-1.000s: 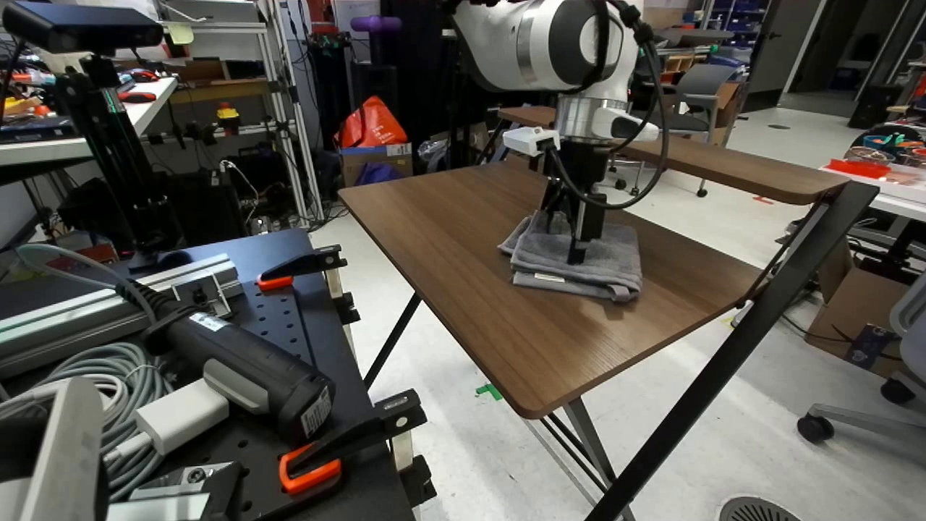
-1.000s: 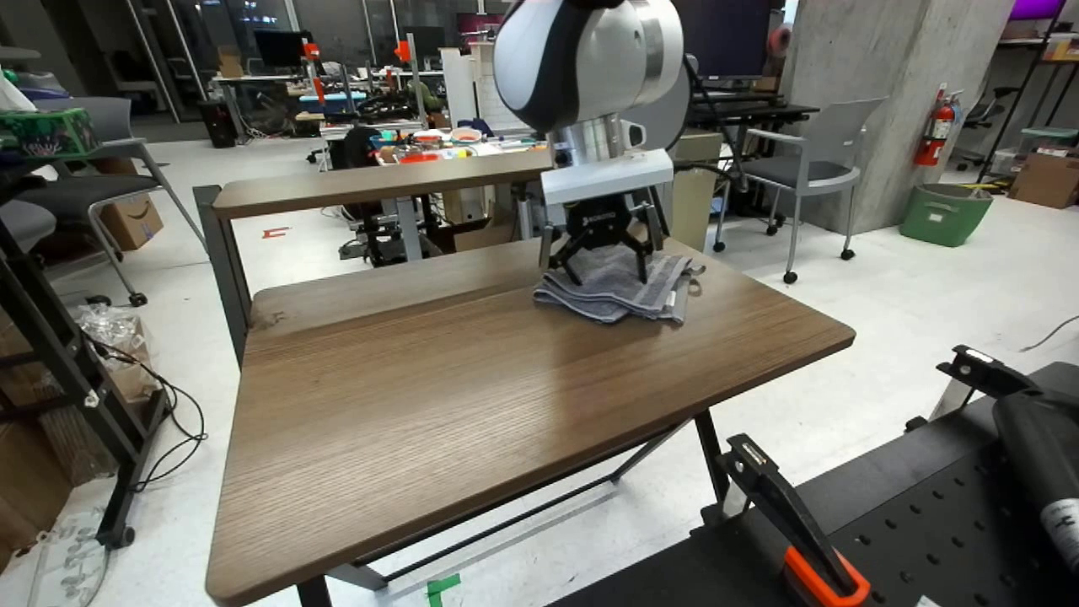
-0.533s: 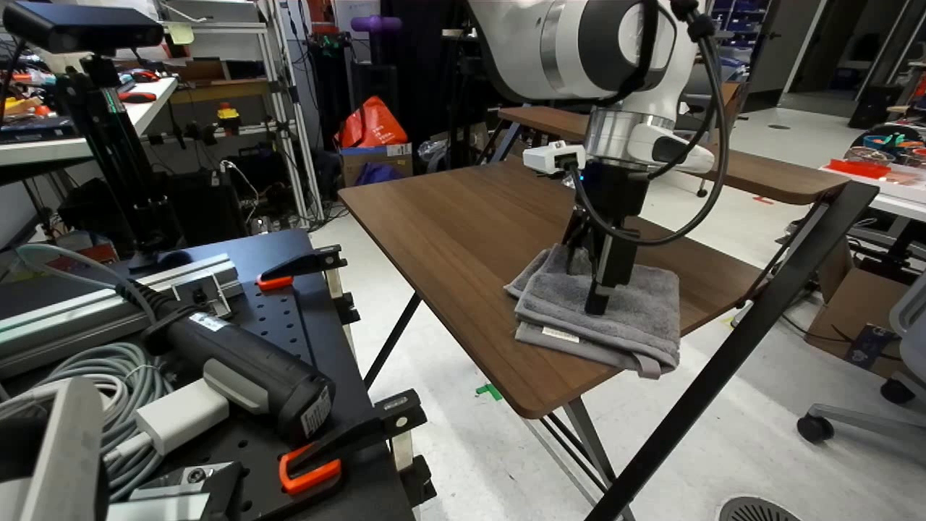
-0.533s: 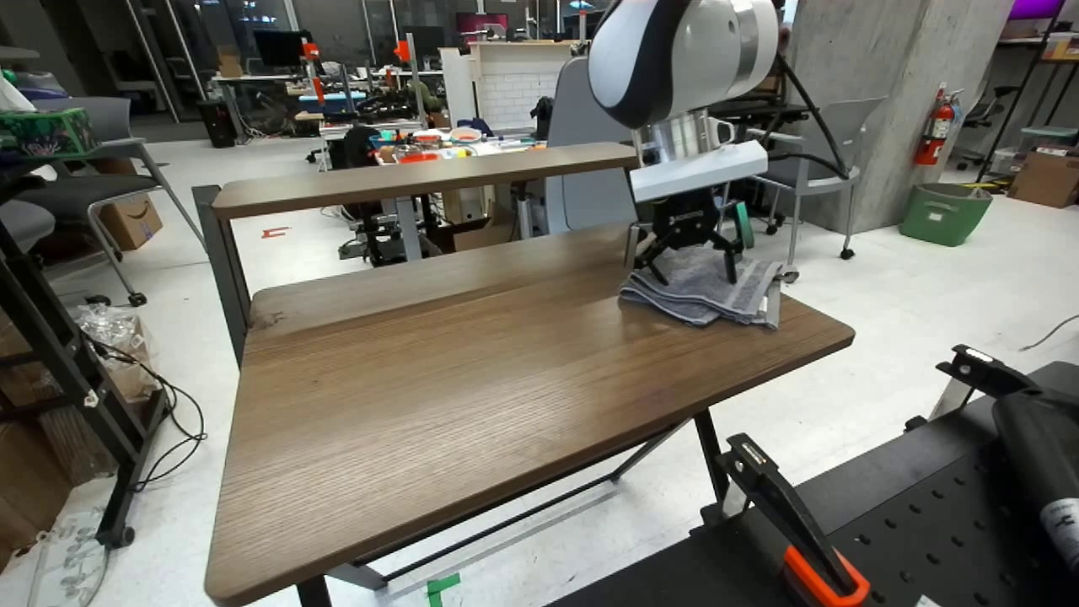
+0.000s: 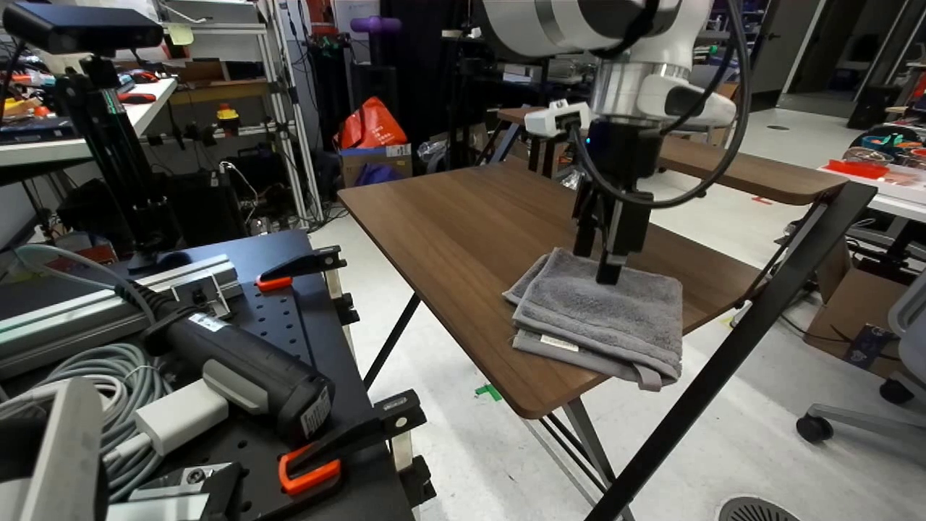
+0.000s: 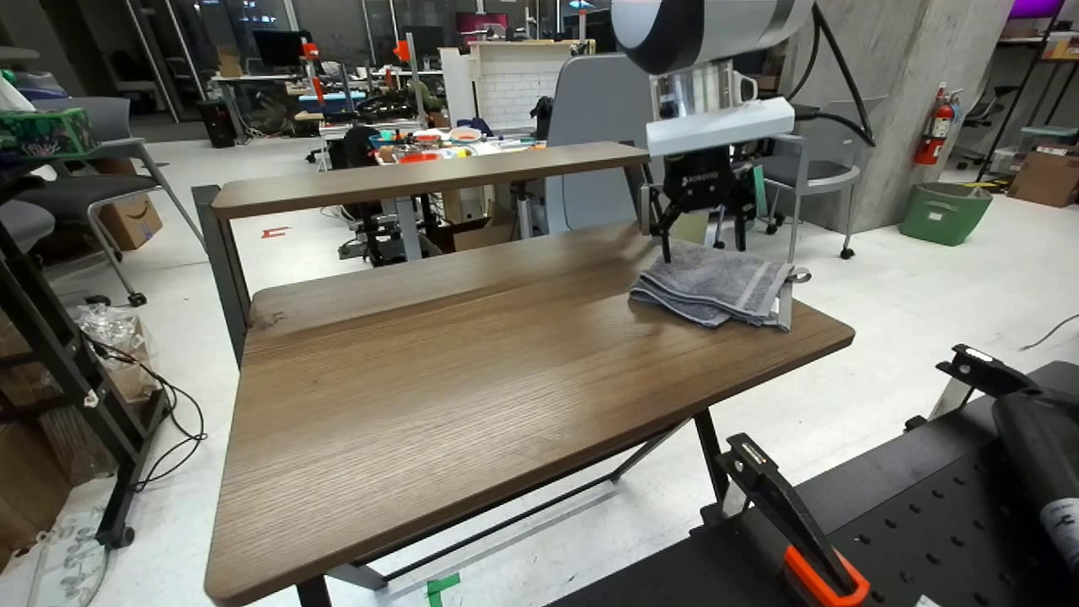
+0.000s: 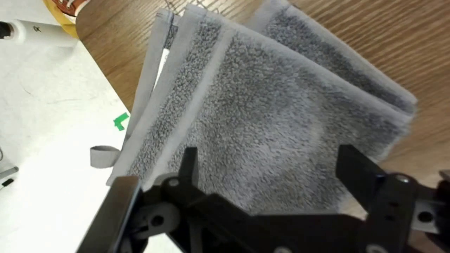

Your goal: Slide the towel to the right

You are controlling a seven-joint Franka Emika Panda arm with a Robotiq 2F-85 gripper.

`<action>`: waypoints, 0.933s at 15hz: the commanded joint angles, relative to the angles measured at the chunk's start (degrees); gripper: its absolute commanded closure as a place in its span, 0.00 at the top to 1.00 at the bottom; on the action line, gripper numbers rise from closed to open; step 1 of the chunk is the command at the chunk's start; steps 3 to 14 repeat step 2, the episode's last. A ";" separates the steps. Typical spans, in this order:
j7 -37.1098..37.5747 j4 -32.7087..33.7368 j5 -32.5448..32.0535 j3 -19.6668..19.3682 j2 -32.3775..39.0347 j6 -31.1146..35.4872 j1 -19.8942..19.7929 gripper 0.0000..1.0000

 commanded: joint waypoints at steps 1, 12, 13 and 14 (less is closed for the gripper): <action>-0.75 -1.48 -0.24 0.83 -2.34 0.06 -0.27 1.00; -1.38 -3.19 -0.27 1.44 -4.70 0.07 -0.30 1.00; -1.38 -3.19 -0.27 1.44 -4.70 0.07 -0.30 1.00; -1.38 -3.19 -0.27 1.44 -4.70 0.07 -0.30 1.00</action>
